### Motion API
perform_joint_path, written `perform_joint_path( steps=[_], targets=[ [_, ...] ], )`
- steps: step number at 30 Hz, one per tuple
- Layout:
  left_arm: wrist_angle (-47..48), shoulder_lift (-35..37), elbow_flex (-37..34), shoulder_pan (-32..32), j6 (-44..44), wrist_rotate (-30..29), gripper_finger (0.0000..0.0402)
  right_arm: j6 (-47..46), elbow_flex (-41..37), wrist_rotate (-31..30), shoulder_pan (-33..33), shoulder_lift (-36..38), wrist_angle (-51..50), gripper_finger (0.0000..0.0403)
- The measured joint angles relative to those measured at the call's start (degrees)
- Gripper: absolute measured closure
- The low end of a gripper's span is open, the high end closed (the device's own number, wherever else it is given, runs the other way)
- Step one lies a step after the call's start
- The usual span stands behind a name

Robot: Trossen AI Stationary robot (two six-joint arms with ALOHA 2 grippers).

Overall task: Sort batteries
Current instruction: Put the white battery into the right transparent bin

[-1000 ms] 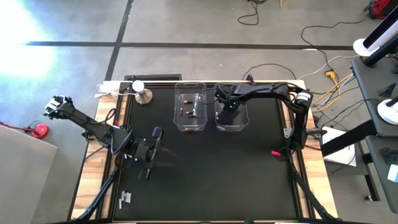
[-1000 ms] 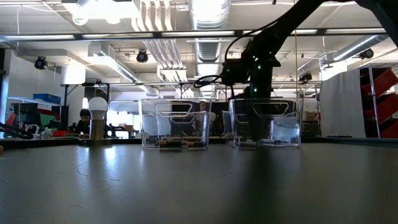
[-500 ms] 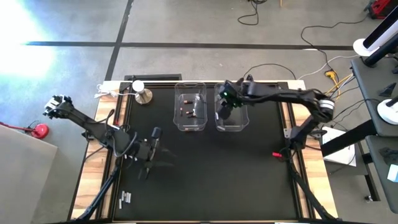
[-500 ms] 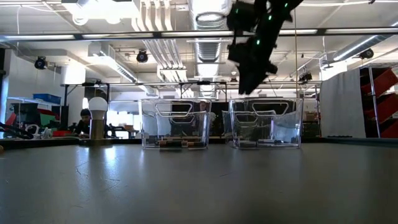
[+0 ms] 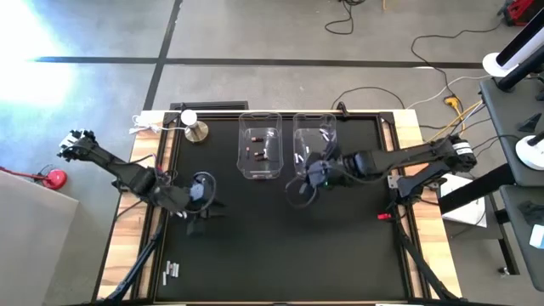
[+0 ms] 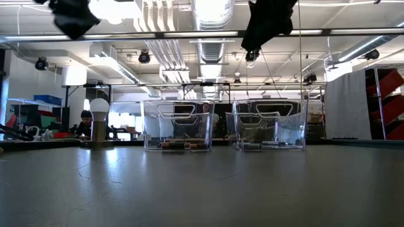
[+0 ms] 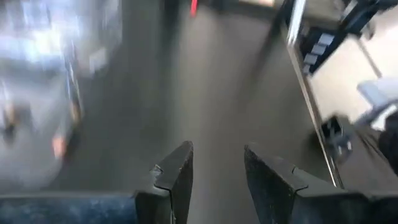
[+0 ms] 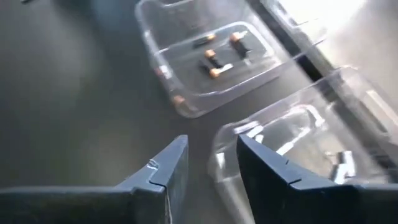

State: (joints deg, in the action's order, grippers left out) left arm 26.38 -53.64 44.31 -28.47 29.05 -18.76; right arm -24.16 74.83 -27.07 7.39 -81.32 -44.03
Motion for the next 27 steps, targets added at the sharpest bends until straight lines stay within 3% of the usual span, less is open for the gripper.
perform_joint_path(
  steps=[7, 27],
  targets=[
    [14.6, -5.1, -0.3, -0.1, 13.2, 8.2, 0.0278, -3.4, -0.1, 0.0, 3.8, -2.3, 0.0, 0.0284],
    [38.2, -28.7, -0.5, 0.0, 29.3, 19.8, 0.0278, -4.4, 0.1, 0.0, 4.0, -4.0, 0.3, 0.0268]
  ],
)
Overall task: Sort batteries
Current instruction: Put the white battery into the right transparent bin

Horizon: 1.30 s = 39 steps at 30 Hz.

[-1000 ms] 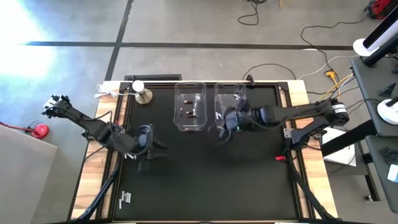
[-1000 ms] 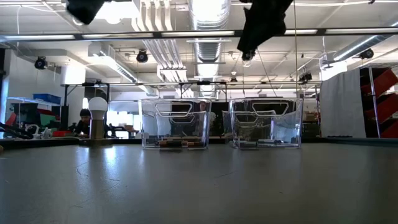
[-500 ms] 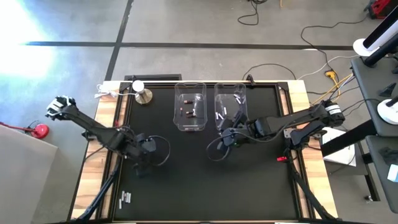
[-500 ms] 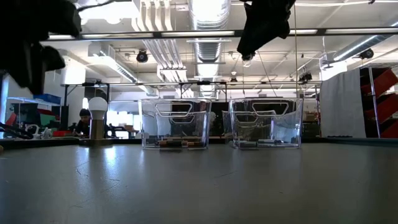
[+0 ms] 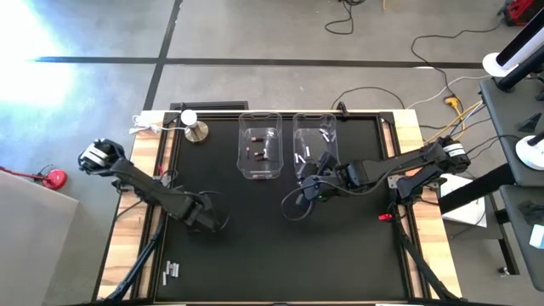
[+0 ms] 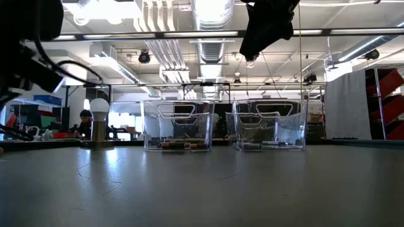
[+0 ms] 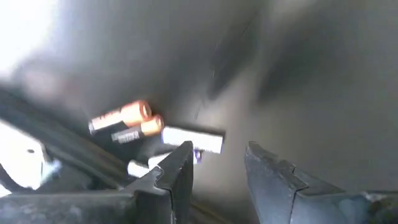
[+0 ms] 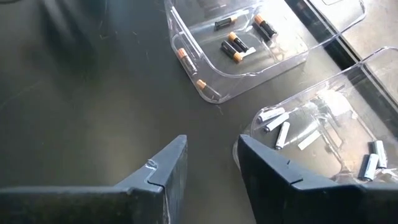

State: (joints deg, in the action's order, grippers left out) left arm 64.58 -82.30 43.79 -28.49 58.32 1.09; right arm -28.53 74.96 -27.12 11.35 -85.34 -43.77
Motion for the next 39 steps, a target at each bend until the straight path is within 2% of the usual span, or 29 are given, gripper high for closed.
perform_joint_path(
  steps=[5, 12, 25, 28, 33, 39],
  targets=[
    [0.0, -3.9, 0.0, 0.0, 1.8, 3.9, 0.0278, 0.0, 0.0, 0.0, 0.0, 0.0, 0.0, 0.0278],
    [1.4, -5.9, -0.7, 0.1, 0.3, 4.2, 0.0278, 0.0, 0.0, 0.0, 0.0, 0.0, 0.0, 0.0285],
    [1.5, 1.1, -3.9, 1.7, 2.1, 1.8, 0.0278, 0.0, 0.0, 0.0, 0.0, 0.0, 0.0, 0.0267],
    [1.5, 3.7, -3.4, 1.7, -1.9, 1.5, 0.0278, 0.0, 0.0, 0.0, 0.0, 0.0, 0.0, 0.0266],
    [1.5, 5.6, -3.5, 1.7, -14.8, -3.6, 0.0278, 0.0, 0.0, 0.0, 0.0, 0.0, 0.0, 0.0275],
    [-0.5, 3.4, -3.7, 1.5, -30.3, 0.7, 0.0278, 0.0, 0.0, 0.0, 0.0, 0.0, 0.0, 0.0285]
  ],
)
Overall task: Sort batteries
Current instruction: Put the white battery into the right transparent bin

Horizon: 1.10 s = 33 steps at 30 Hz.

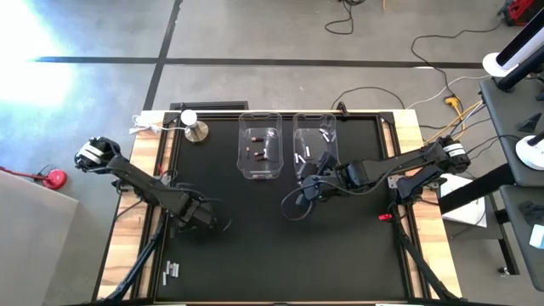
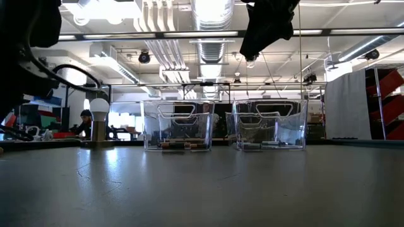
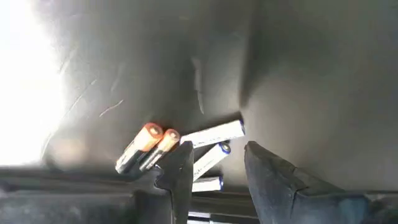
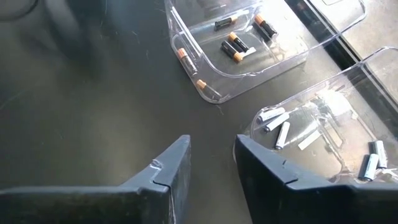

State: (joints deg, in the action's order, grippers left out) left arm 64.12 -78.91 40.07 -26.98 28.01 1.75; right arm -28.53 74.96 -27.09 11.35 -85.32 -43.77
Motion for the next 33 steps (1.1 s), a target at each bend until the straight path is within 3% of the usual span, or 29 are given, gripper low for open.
perform_joint_path(
  steps=[4, 15, 24, 33],
  targets=[
    [0.0, -2.9, 0.0, 0.0, -7.4, 0.2, 0.0278, 0.0, 0.0, 0.0, 0.0, 0.0, 0.0, 0.0286],
    [-1.3, -13.8, 0.0, 0.0, -15.7, -1.9, 0.0283, 0.0, 0.0, 0.0, 0.0, 0.0, 0.0, 0.0269],
    [-1.1, -19.4, 2.5, 0.0, -15.9, -0.8, 0.0386, 0.0, 0.0, 0.1, 0.0, 0.0, 0.0, 0.0281],
    [-1.8, -21.4, 9.2, -1.4, -15.3, -2.3, 0.0387, 0.0, 0.0, 2.8, 0.1, 0.0, 0.0, 0.0297]
  ],
)
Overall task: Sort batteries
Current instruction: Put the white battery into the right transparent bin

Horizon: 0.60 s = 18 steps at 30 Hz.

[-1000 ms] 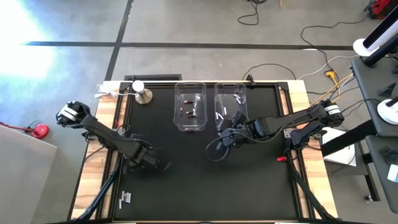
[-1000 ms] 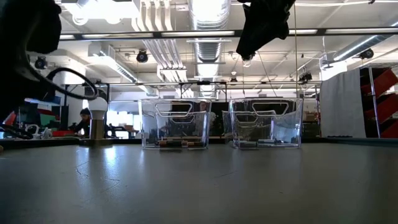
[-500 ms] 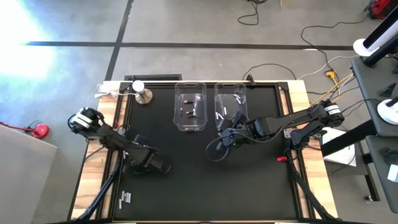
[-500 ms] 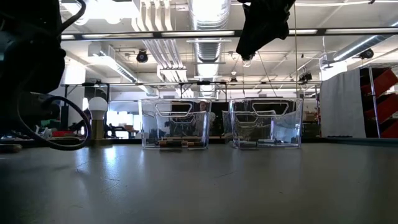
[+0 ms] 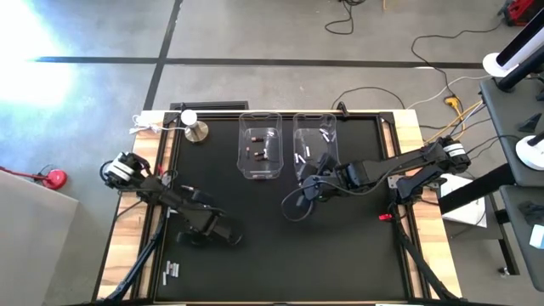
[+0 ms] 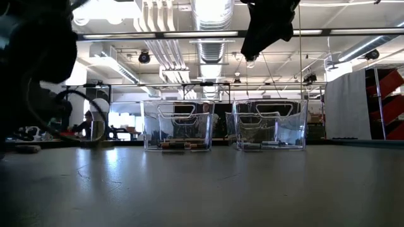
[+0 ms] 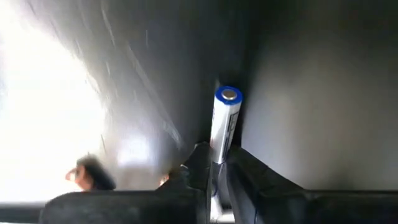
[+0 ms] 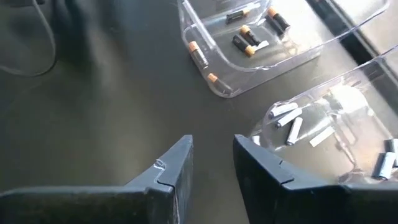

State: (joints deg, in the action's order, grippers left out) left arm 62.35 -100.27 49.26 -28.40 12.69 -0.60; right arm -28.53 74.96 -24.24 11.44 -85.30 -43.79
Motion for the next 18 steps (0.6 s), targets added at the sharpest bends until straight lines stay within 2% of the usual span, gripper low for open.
perform_joint_path(
  steps=[3, 6, 9, 12, 16, 18],
  targets=[
    [-3.3, 0.8, 1.9, -0.5, -0.2, -0.6, 0.0391, 2.7, -0.2, -0.7, 0.8, 0.0, 1.8, 0.0302],
    [-12.7, 3.9, 1.9, -1.1, -2.3, -3.9, 0.0392, 6.7, -1.8, -5.7, 3.7, -0.6, 5.3, 0.0309],
    [-32.9, 8.3, -1.4, -1.0, -3.9, -6.2, 0.0393, 10.9, -4.0, -6.3, 7.5, -2.8, 9.4, 0.0318],
    [-53.3, 13.1, -7.9, -0.9, -6.0, -6.5, 0.0394, 16.0, -6.4, -5.0, 11.3, -5.8, 16.0, 0.0328],
    [-82.3, 14.9, -16.5, -0.9, -9.0, -7.7, 0.0394, 22.6, -9.5, 1.2, 14.9, -11.4, 28.9, 0.034],
    [-93.9, 14.5, -20.0, -0.9, -11.0, -8.1, 0.0394, 26.3, -10.1, 1.8, 15.7, -14.9, 36.5, 0.0343]
  ],
)
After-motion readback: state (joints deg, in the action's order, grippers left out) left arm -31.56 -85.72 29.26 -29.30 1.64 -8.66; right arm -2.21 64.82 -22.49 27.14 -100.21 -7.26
